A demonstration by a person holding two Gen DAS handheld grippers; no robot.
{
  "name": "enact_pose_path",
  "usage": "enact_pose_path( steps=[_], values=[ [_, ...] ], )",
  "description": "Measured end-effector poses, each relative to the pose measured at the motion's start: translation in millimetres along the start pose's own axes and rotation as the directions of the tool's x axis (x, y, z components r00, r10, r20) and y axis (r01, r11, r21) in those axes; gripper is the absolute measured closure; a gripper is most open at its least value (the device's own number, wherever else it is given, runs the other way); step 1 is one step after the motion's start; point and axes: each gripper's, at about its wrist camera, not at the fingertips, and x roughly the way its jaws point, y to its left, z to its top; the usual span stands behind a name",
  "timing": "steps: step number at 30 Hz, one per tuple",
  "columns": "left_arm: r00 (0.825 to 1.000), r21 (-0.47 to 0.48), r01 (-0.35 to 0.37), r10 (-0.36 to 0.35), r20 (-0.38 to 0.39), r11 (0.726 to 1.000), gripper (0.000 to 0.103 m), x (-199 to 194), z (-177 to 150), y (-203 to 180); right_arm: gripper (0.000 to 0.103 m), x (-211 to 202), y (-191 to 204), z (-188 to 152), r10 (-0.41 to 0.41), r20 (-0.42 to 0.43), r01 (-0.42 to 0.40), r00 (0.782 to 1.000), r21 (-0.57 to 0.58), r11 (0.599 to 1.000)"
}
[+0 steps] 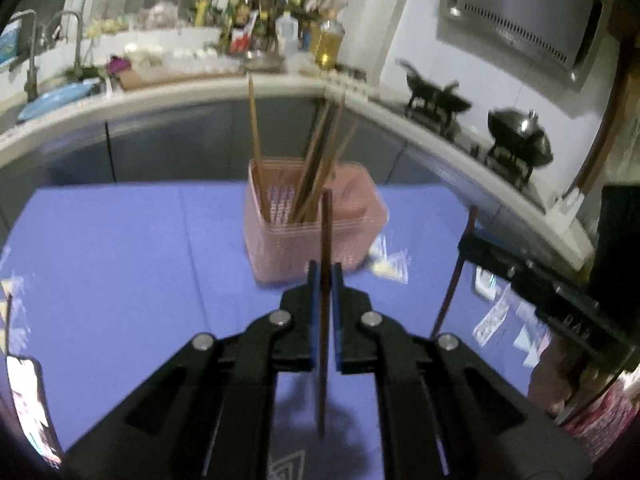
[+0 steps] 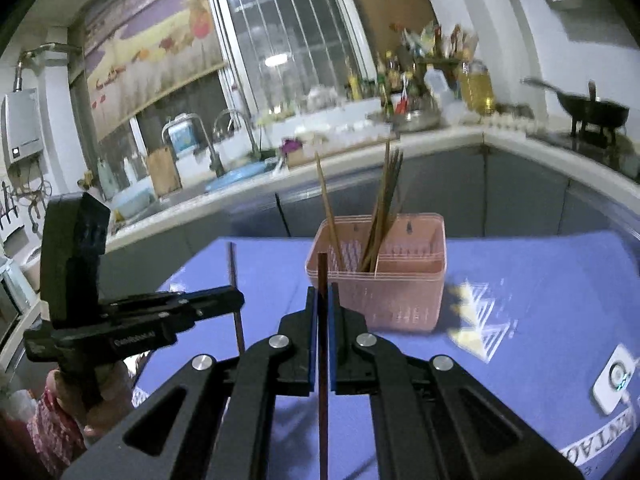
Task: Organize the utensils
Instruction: 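Raise both chopsticks upright and drop them into the pink basket, opening both grippers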
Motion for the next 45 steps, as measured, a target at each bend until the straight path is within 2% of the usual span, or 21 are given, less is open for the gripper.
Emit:
enact_pose_path(
  steps=[6, 9, 14, 17, 20, 28, 35, 37, 39, 40, 41, 42, 44, 45],
  values=[
    [0.991, 0.011, -0.015, 0.013, 0.134, 1.000, 0.098, -35, 57, -9, 0.098, -5, 4, 60, -0.013, 0.114, 0.013, 0.993, -0.004, 1.000],
    [0.974, 0.020, -0.064, 0.058, 0.220, 0.998, 0.098, -48, 92, -15, 0.098, -2, 4, 102, -0.028, 0.176, 0.028, 0.984, 0.005, 1.000],
    [0.950, 0.023, -0.120, 0.108, 0.292, 0.993, 0.098, -47, 133, -14, 0.098, 15, 0, 150, -0.087, 0.292, 0.089, 0.952, 0.006, 0.996],
    [0.944, 0.028, -0.168, 0.153, 0.293, 0.985, 0.098, -27, 144, -11, 0.098, 43, -6, 156, -0.108, 0.295, 0.111, 0.950, 0.008, 0.994],
    [0.950, 0.029, -0.186, 0.172, 0.262, 0.982, 0.098, -4, 147, -4, 0.098, 67, -9, 152, -0.129, 0.274, 0.137, 0.953, -0.011, 0.990],
    [0.957, 0.040, -0.184, 0.170, 0.236, 0.982, 0.098, 24, 144, 8, 0.098, 101, -19, 134, -0.128, 0.206, 0.133, 0.970, -0.011, 0.991],
    [0.969, 0.031, -0.189, 0.182, 0.168, 0.981, 0.098, 51, 133, 16, 0.097, 130, -20, 106, -0.110, 0.101, 0.112, 0.989, -0.012, 0.994],
    [0.974, 0.027, -0.202, 0.198, 0.110, 0.979, 0.097, 68, 125, 19, 0.094, 138, -19, 98, -0.120, 0.054, 0.121, 0.991, -0.023, 0.992],
    [0.976, 0.040, -0.218, 0.217, 0.025, 0.975, 0.094, 88, 117, 22, 0.081, 142, -20, 92, -0.137, 0.015, 0.137, 0.990, -0.017, 0.990],
    [0.971, 0.037, -0.238, 0.239, -0.017, 0.971, 0.092, 98, 112, 25, 0.079, 140, -21, 89, -0.145, 0.017, 0.146, 0.989, -0.008, 0.989],
    [0.967, 0.029, -0.249, 0.250, -0.047, 0.968, 0.092, 104, 108, 28, 0.067, 136, -21, 88, -0.137, 0.023, 0.137, 0.990, 0.003, 0.991],
    [0.966, 0.013, -0.250, 0.251, -0.066, 0.968, 0.091, 107, 103, 33, 0.054, 128, -21, 87, -0.127, 0.040, 0.126, 0.991, 0.021, 0.992],
    [0.966, -0.027, -0.256, 0.254, -0.054, 0.966, 0.089, 100, 97, 39, 0.043, 113, -21, 87, -0.131, 0.082, 0.128, 0.988, 0.038, 0.991],
    [0.965, -0.043, -0.260, 0.259, -0.038, 0.965, 0.087, 93, 96, 41, 0.041, 102, -20, 86, -0.130, 0.108, 0.126, 0.986, 0.041, 0.991]
  ],
)
